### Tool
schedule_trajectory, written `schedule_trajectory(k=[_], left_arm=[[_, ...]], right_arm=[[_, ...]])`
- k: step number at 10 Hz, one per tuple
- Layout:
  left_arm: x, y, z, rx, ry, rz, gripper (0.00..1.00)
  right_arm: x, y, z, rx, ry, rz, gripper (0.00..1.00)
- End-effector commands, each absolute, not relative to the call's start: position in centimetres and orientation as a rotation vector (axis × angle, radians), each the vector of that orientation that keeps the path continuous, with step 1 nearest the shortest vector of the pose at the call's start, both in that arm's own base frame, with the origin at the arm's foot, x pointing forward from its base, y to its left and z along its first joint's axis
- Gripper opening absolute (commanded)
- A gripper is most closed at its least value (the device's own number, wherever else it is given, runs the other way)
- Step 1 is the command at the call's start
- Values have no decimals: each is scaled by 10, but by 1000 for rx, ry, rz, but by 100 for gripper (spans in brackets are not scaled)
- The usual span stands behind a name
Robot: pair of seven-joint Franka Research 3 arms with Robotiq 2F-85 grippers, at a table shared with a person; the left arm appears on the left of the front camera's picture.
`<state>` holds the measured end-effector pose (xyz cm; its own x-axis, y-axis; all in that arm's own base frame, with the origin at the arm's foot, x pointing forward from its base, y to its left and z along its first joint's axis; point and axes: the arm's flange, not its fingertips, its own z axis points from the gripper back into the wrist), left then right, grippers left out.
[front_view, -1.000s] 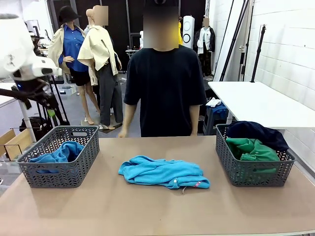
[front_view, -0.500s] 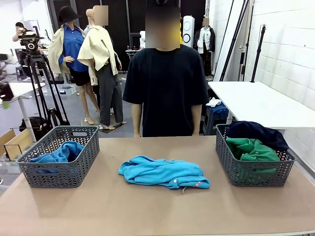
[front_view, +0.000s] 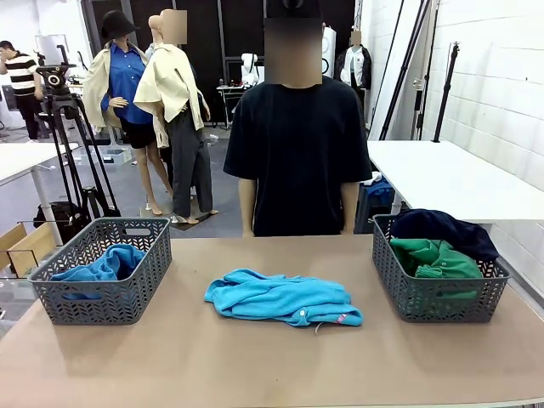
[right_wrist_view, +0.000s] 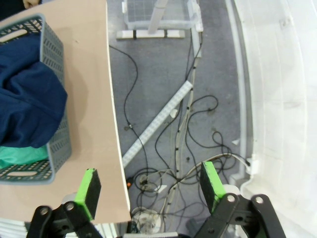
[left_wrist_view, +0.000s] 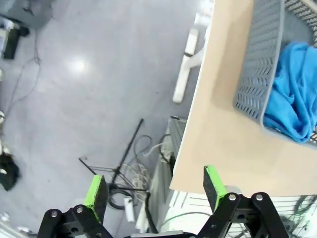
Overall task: Sort the tops and bottoms.
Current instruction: Sort the clothes according to human instructions, then lift clothes from the center of the table with your right hand.
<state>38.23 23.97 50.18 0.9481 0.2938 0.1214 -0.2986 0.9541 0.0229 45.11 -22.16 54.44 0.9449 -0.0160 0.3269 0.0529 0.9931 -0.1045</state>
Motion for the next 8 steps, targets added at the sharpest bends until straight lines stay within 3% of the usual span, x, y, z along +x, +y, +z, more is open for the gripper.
schedule_trajectory(k=[1,4,5,8], left_arm=[[371,244,493,-17,-164,332,100],[376,240,503,-16,-215,327,100],[370,250,491,-11,-150,361,100],[370,250,491,-11,-150,361,100]], right_arm=[[452,-221,544,-114,-332,-23,100],[452,-221,544,-114,-332,-23,100],[452,-221,544,-114,-332,-23,100],[452,-221,544,-114,-332,-23,100]])
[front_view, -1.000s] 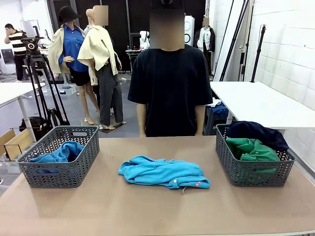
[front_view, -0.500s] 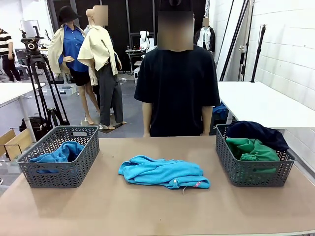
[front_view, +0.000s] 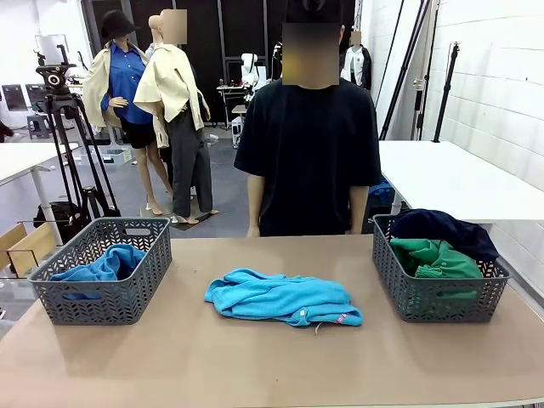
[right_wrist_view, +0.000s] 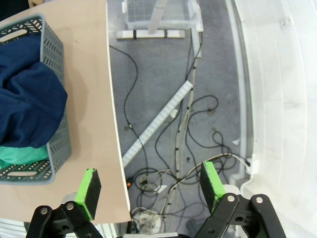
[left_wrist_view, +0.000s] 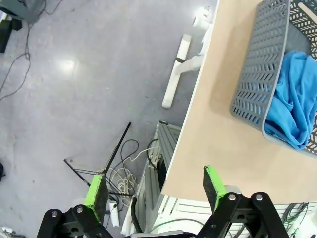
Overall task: Sort the tops and bottoms.
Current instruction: Lift clothes from the center of the table with your right hand.
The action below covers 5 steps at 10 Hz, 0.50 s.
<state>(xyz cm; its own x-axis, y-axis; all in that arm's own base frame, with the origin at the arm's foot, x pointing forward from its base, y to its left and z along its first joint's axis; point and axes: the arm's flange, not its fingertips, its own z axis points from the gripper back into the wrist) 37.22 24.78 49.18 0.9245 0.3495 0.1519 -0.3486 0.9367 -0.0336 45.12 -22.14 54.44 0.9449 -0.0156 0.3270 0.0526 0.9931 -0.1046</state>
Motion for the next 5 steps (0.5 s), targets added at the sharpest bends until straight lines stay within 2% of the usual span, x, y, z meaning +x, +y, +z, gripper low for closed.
schedule_trajectory(k=[1,3,5], left_arm=[[370,250,491,-11,-150,361,100],[370,250,491,-11,-150,361,100],[370,250,491,-11,-150,361,100]], right_arm=[[452,-221,544,-114,-332,-23,100],[451,-221,544,-113,-332,-35,100],[465,-206,620,-122,-503,65,100]])
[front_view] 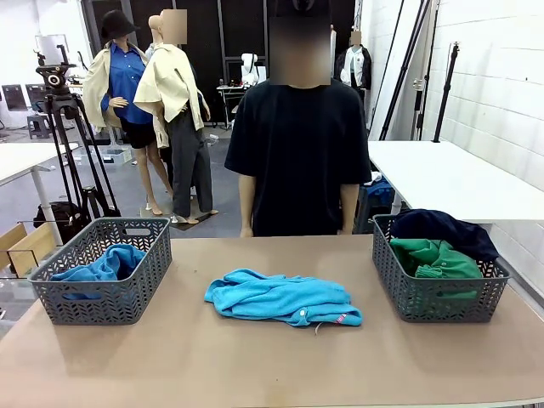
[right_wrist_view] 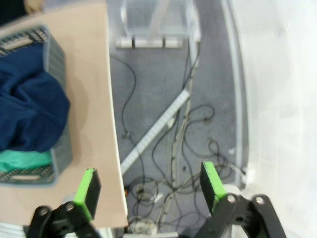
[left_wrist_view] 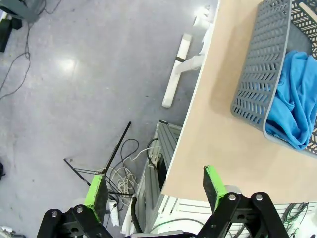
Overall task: Sort the tops and bottoms.
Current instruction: Lift clothes from the center of the table with your right hand.
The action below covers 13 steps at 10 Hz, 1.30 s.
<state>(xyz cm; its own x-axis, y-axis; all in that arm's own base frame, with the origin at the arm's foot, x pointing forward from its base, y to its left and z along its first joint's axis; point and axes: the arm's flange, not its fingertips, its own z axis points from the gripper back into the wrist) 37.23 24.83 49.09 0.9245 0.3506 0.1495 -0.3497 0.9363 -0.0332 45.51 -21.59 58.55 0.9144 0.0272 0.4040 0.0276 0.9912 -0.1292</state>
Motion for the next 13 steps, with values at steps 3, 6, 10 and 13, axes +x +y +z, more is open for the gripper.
schedule_trajectory(k=[3,6,10,13], left_arm=[[370,250,491,-11,-150,361,100],[370,250,491,-11,-150,361,100],[370,250,491,-11,-150,361,100],[370,250,491,-11,-150,361,100]], right_arm=[[526,-104,737,18,-737,426,100],[534,26,753,189,-636,898,100],[494,145,657,290,-429,1211,100],[469,209,574,229,-319,1332,100]])
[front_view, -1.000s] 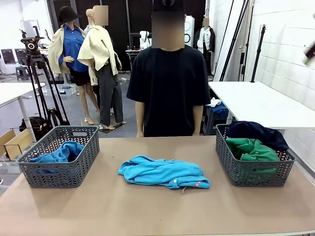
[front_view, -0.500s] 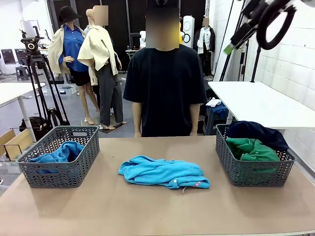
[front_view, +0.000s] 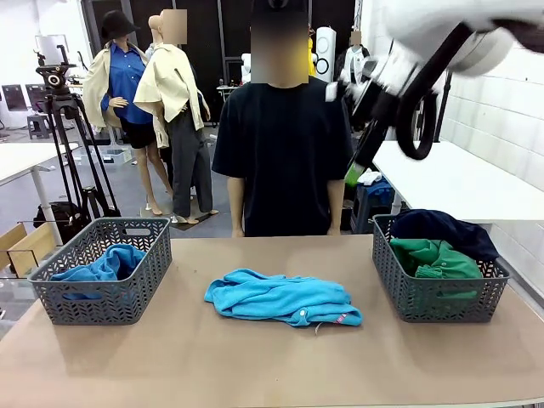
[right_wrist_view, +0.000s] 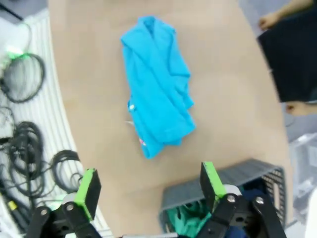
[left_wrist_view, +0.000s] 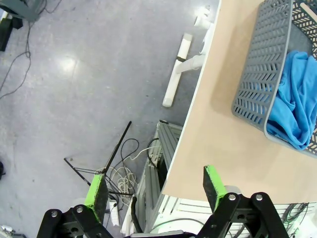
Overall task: Sort the tops and bottoms.
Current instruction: Lift clothes from the center of the table with your right hand.
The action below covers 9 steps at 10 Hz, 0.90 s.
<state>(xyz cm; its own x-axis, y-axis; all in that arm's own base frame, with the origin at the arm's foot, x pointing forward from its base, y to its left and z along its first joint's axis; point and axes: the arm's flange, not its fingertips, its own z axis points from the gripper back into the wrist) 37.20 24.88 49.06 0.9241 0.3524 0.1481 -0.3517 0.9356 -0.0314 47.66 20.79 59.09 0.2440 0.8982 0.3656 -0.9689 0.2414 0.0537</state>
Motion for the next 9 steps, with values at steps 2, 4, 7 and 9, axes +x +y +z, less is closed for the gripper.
schedule_trajectory(k=[2,4,7,9], left_arm=[[370,250,491,-11,-150,361,100],[370,250,491,-11,-150,361,100],[370,250,491,-11,-150,361,100],[370,250,491,-11,-150,361,100]], right_arm=[[456,243,527,172,-318,1376,100],[454,269,482,159,-248,1408,100],[452,274,472,182,-246,1418,100],[452,274,472,182,-246,1418,100]])
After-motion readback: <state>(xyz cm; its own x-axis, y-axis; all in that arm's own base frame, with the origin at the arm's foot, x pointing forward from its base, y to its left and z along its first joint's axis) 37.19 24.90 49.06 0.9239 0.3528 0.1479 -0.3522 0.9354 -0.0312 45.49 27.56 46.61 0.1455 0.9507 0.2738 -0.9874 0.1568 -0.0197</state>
